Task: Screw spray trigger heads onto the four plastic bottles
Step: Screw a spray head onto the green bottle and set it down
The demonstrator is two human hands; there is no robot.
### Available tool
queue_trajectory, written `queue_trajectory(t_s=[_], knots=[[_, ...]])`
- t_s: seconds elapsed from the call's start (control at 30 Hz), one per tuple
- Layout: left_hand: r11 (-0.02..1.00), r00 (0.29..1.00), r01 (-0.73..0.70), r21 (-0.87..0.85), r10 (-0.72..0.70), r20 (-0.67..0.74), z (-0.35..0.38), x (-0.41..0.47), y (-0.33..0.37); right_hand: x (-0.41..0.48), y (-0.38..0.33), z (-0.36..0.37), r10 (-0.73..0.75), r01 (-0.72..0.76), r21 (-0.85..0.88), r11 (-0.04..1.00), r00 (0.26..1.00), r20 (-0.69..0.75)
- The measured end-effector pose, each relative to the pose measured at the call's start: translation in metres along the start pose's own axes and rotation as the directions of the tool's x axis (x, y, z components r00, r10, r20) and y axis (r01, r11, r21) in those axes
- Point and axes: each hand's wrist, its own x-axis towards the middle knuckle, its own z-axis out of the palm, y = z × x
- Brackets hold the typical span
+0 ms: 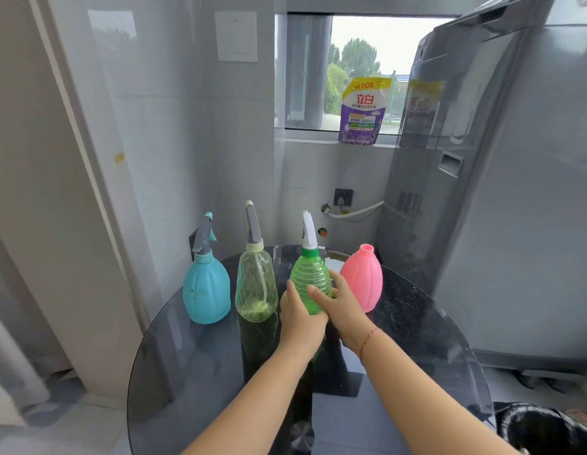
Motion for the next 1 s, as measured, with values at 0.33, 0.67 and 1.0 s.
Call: queue_trajectory(t_s=[0.33, 0.67, 1.0], knots=[[0.999, 0.998, 0.039, -0.003, -0.039, 0.058, 0.001, -0.003, -0.012, 0.009, 0.02, 0.01, -0.001, -0.001, -0.032, 0.999, 0.998, -0.069], [1.0, 0.998, 0.017, 0.006, -0.018, 0.065, -0.005, -0.022, -0.01, -0.002, 0.011, 0.013, 0.039, -0.045, -0.077, 0.996, 0.997, -0.074], [0.996, 0.987, -0.085, -0.003, 0.084, 0.134, 0.021, -0.051, 0.01, -0.02, -0.016, -0.056, -0.226, -0.073, -0.529, 0.845, 0.849, -0.478]])
